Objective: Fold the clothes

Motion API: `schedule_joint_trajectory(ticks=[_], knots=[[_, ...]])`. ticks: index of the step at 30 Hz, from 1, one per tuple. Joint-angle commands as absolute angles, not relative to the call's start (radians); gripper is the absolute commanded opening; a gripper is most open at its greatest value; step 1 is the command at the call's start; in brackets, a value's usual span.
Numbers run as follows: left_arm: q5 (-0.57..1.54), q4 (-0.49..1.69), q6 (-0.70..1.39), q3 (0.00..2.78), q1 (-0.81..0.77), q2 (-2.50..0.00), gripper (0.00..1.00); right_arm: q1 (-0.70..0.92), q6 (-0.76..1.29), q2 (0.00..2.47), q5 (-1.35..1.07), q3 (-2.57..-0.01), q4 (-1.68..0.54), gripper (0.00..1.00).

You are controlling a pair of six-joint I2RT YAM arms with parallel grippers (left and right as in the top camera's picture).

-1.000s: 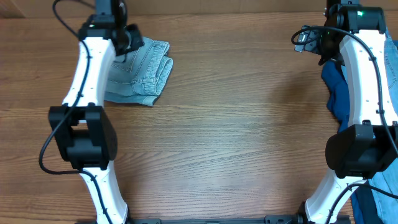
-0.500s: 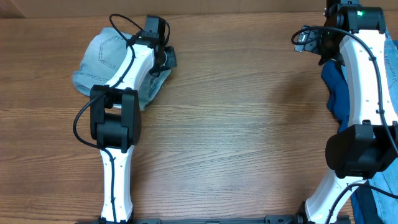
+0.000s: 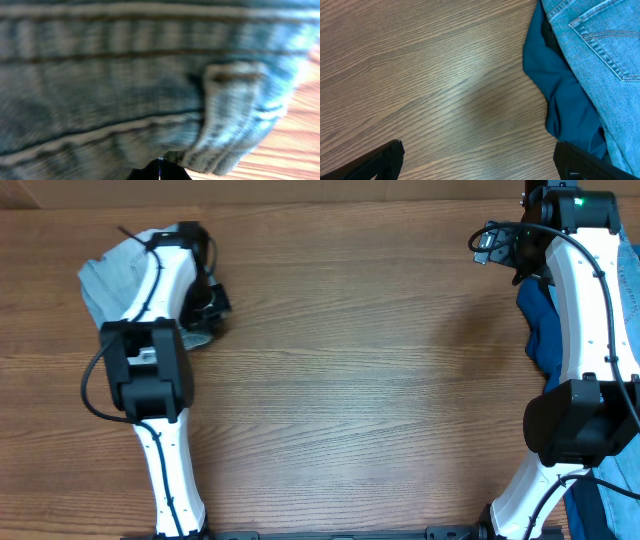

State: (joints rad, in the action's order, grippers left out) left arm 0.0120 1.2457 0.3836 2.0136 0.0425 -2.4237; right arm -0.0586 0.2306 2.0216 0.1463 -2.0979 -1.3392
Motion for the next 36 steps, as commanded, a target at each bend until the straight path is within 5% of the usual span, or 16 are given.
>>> schedule_joint_trajectory(ticks=[1, 9, 14, 21, 36], knots=[[-0.075, 1.261, 0.404, 1.965, 0.133, -2.488, 0.04, -0.063, 0.229, 2.023, 0.16, -2.094, -1.337, 1.0], [-0.158, 1.317, 0.396, 1.965, 0.196, -2.478, 0.04, -0.063, 0.229, 2.023, 0.16, -2.094, -1.337, 1.0], [-0.033, 1.295, 0.291, 1.966, 0.156, -2.368, 0.04, -0.063, 0.229, 2.023, 0.16, -2.094, -1.337, 1.0], [-0.009, 1.148, 0.237, 1.966, 0.099, -2.116, 0.04, -0.063, 0.229, 2.023, 0.16, -2.094, -1.337, 1.0], [-0.169, 0.822, 0.205, 1.965, 0.114, -2.207, 0.04, -0.063, 0.229, 2.023, 0.16, -2.094, -1.337, 1.0]])
